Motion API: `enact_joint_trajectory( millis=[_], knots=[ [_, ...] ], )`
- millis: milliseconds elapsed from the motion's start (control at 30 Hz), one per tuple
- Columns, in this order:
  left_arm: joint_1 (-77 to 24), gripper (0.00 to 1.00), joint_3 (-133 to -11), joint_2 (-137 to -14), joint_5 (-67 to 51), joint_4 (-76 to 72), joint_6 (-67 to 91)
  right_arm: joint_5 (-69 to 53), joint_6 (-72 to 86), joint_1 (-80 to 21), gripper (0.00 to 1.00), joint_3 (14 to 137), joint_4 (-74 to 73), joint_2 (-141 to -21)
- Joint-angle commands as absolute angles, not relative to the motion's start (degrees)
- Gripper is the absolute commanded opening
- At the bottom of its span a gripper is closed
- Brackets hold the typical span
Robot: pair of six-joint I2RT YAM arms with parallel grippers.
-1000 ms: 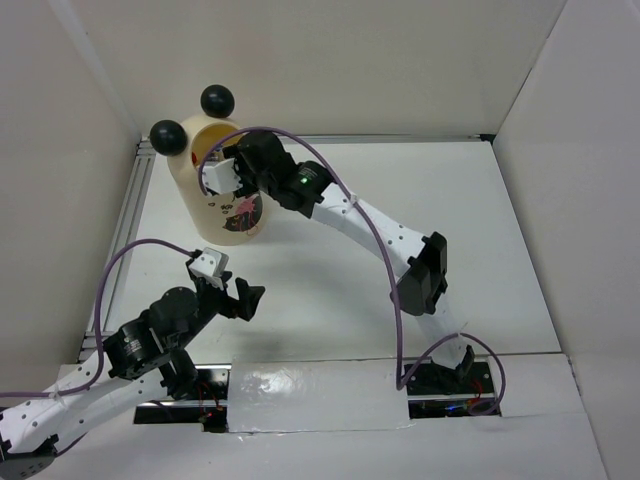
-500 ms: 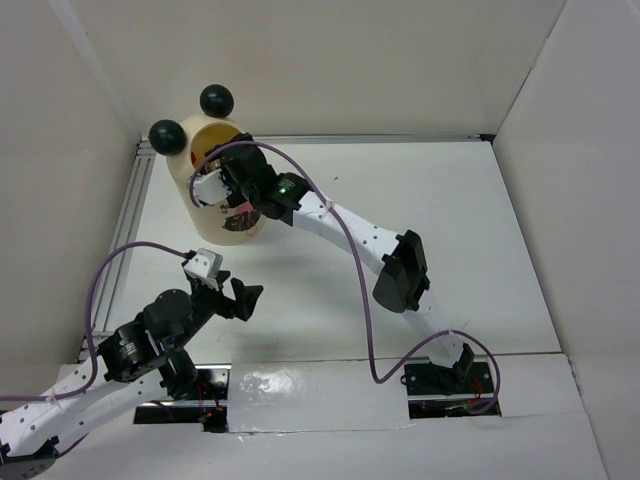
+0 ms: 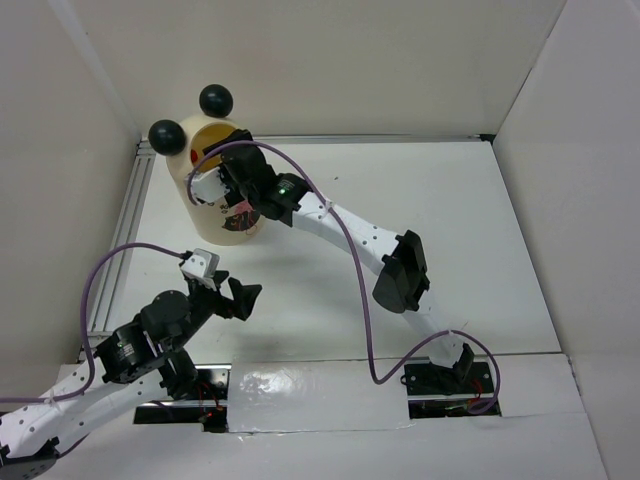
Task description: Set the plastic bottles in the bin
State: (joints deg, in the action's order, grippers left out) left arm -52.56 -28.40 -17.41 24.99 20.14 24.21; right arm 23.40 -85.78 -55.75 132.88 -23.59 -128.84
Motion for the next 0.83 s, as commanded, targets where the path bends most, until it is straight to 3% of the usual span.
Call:
enact_joint_trajectory(
  millis=[0,167,267,333,433,600,800],
  knots=[
    [-52.82,1.0,-30.59,-16.79,25.84,18.46,24.61,25.83,-83.78,-56.51,1.0,135.53,-20.82,-125.78],
    [-52.82,1.0,-31.2,-18.27,24.61,18.46,24.08,26.11,-63.15,-51.44,1.0,133.25,-25.39,-116.04],
    [-52.82,1.0,-31.82,-20.74,22.68,16.54,22.95,21.72,-45.23,-44.95,1.0,127.56,-32.06,-108.04],
    [-52.82,1.0,-31.82,-23.01,21.28,15.13,22.24,12.43,-32.6,-40.1,1.0,122.38,-38.54,-102.08],
    [-52.82,1.0,-32.96,-26.87,19.08,12.49,21.09,7.81,-18.08,-31.57,1.0,113.41,-37.89,-95.73],
    [-51.69,1.0,-35.41,-33.55,14.51,8.8,20.04,20.73,-13.45,-28.58,1.0,85.82,-31.39,-79.91],
    [-49.92,1.0,-37.0,-39.19,10.82,5.71,21.62,13.55,-12.14,-17.61,1.0,65.0,-26.2,-64.29]
  ],
)
